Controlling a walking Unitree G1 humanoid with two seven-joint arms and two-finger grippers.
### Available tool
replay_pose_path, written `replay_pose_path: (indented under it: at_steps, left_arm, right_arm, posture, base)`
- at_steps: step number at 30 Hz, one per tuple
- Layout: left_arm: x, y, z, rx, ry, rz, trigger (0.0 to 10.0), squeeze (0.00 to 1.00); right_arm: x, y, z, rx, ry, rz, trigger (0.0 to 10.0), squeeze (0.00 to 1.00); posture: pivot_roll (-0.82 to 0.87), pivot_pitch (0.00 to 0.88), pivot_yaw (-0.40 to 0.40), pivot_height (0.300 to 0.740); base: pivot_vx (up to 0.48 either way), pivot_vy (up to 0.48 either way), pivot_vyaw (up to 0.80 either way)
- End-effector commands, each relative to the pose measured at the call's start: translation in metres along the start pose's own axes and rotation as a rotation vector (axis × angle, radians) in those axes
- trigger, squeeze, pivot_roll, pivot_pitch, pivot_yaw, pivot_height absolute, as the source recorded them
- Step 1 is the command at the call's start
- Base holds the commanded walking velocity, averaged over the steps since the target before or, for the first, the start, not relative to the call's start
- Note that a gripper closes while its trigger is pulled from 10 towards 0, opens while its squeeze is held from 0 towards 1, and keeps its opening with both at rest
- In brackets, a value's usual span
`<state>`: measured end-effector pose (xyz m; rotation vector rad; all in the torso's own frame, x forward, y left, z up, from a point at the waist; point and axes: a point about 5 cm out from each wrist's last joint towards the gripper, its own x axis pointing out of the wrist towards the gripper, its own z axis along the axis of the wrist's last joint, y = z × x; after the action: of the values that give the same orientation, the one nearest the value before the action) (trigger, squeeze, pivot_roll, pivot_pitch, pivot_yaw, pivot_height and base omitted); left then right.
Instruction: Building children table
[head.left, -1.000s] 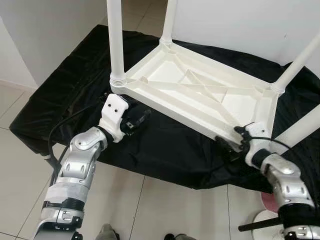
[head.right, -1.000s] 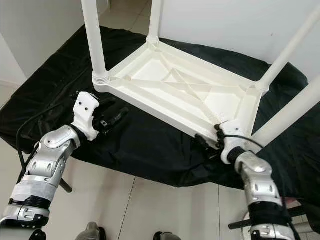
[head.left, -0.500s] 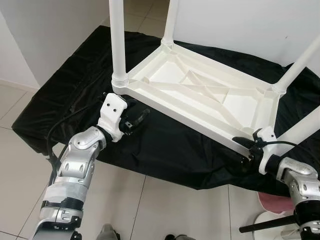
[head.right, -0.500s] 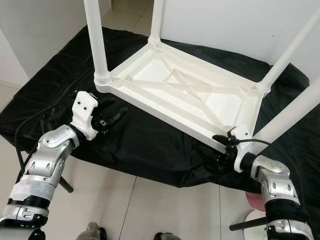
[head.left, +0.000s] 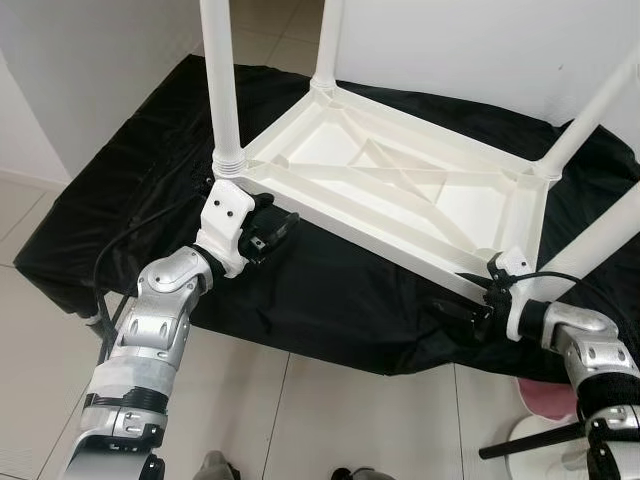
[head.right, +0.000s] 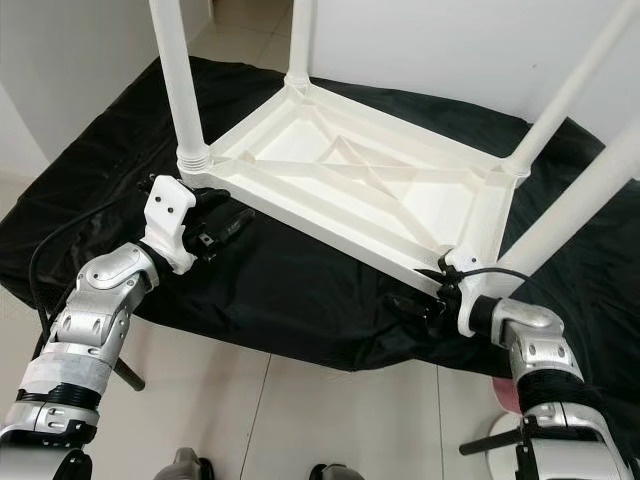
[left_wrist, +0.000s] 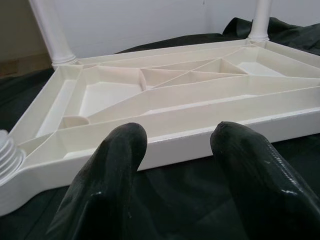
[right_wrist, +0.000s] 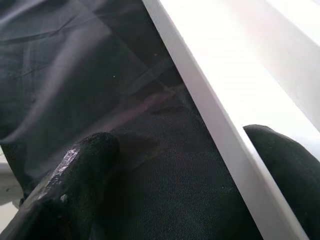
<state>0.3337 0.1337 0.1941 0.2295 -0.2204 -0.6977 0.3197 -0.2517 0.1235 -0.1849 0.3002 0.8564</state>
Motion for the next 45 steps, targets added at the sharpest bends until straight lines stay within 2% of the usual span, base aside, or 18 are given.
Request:
replay_pose_path:
  at_steps: [1,7,10,14,17,20,23,24,26,27,31,33,34,35,36,37,40,45]
  left_arm:
    - [0.000,0.004,0.000,0.005,0.010,0.071,10.0,0.00]
    - [-0.002,0.004,-0.001,0.007,0.013,0.078,10.0,0.00]
    - [-0.007,0.005,-0.002,0.008,0.019,0.092,10.0,0.00]
    - [-0.009,0.006,-0.001,0.008,0.021,0.097,10.0,0.00]
    - [-0.010,0.007,-0.001,0.008,0.023,0.097,10.0,0.00]
    - [-0.010,0.006,-0.002,0.007,0.028,0.092,10.0,0.00]
    - [-0.009,0.006,-0.001,0.007,0.029,0.089,10.0,0.00]
    - [-0.009,0.005,-0.002,0.005,0.032,0.083,10.0,0.00]
    - [-0.010,0.005,-0.002,0.005,0.034,0.080,10.0,0.00]
    - [-0.009,0.004,-0.003,0.004,0.038,0.074,10.0,0.00]
    - [-0.009,0.004,-0.003,0.004,0.040,0.068,10.0,0.00]
    - [-0.008,0.002,-0.003,0.002,0.045,0.051,10.0,0.00]
    - [-0.008,0.002,-0.003,0.002,0.045,0.051,10.0,0.00]
    - [-0.009,0.001,-0.004,0.007,0.048,0.038,10.0,0.00]
    - [-0.009,0.001,-0.004,0.007,0.048,0.038,10.0,0.00]
    - [-0.010,0.000,-0.004,0.010,0.050,0.029,10.0,0.00]
    - [-0.011,0.000,-0.004,0.012,0.054,0.022,10.0,0.00]
    - [-0.019,0.003,-0.010,0.059,0.097,-0.039,10.0,0.00]
  right_arm:
    - [0.017,0.016,-0.006,0.000,0.058,0.194,10.0,0.00]
    - [0.022,0.018,-0.004,-0.009,0.062,0.220,10.0,0.00]
    - [0.039,0.027,-0.002,-0.047,0.071,0.293,10.0,0.00]
    - [0.049,0.033,-0.002,-0.083,0.095,0.335,10.0,0.00]
    - [0.050,0.034,-0.003,-0.100,0.107,0.337,10.0,0.00]
    - [0.048,0.028,-0.004,-0.110,0.106,0.258,10.0,0.00]
    - [0.044,0.020,-0.004,-0.110,0.067,0.158,10.0,0.00]
    - [0.039,0.013,-0.004,-0.106,0.014,0.046,10.0,0.00]
    - [0.037,0.011,-0.004,-0.106,-0.003,0.009,10.0,0.00]
    - [0.033,0.006,-0.003,-0.102,-0.042,-0.068,10.0,0.00]
    - [0.031,0.003,-0.002,-0.086,-0.073,-0.131,10.0,0.00]
    - [0.030,0.000,0.008,-0.039,-0.230,-0.235,10.0,0.00]
    - [0.030,0.000,0.008,-0.039,-0.230,-0.235,10.0,0.00]
    - [0.032,0.001,0.015,0.015,-0.341,-0.267,10.0,0.00]
    - [0.032,0.001,0.015,0.015,-0.341,-0.267,10.0,0.00]
    - [0.032,0.002,0.020,0.052,-0.415,-0.285,10.0,0.00]
    - [0.033,0.006,0.022,0.036,-0.458,-0.293,10.0,0.00]
    - [0.044,0.028,0.020,0.016,-0.517,-0.301,10.0,0.00]
  posture:
    - [0.09,0.113,-0.077,0.740]
    - [0.10,0.116,-0.082,0.740]
    - [0.13,0.130,-0.088,0.740]
    - [0.13,0.136,-0.079,0.740]
    - [0.12,0.136,-0.078,0.740]
    - [0.13,0.139,-0.073,0.740]
    - [0.12,0.143,-0.069,0.740]
    - [0.12,0.145,-0.062,0.740]
    - [0.11,0.147,-0.056,0.740]
    - [0.11,0.148,-0.052,0.740]
    - [0.11,0.150,-0.047,0.740]
    - [0.11,0.153,-0.037,0.740]
    - [0.11,0.153,-0.037,0.740]
    - [0.11,0.154,-0.036,0.740]
    - [0.11,0.154,-0.036,0.740]
    - [0.11,0.154,-0.036,0.740]
    - [0.11,0.157,-0.032,0.740]
    - [0.11,0.159,-0.019,0.740]
  base:
    - [0.000,0.000,0.00]
    - [0.000,0.000,0.00]
    - [0.000,0.000,0.00]
    - [0.000,0.000,0.00]
    - [0.000,0.000,0.00]
    - [0.000,0.000,0.00]
    - [0.000,0.000,0.00]
    - [0.000,0.000,0.00]
    - [0.000,0.000,0.00]
    - [0.000,0.000,0.00]
    - [0.000,0.000,0.00]
    - [0.000,0.000,0.00]
    - [0.000,0.000,0.00]
    - [0.000,0.000,0.00]
    - [0.000,0.000,0.00]
    - [0.000,0.000,0.00]
    - [0.000,0.000,0.00]
    - [0.000,0.000,0.00]
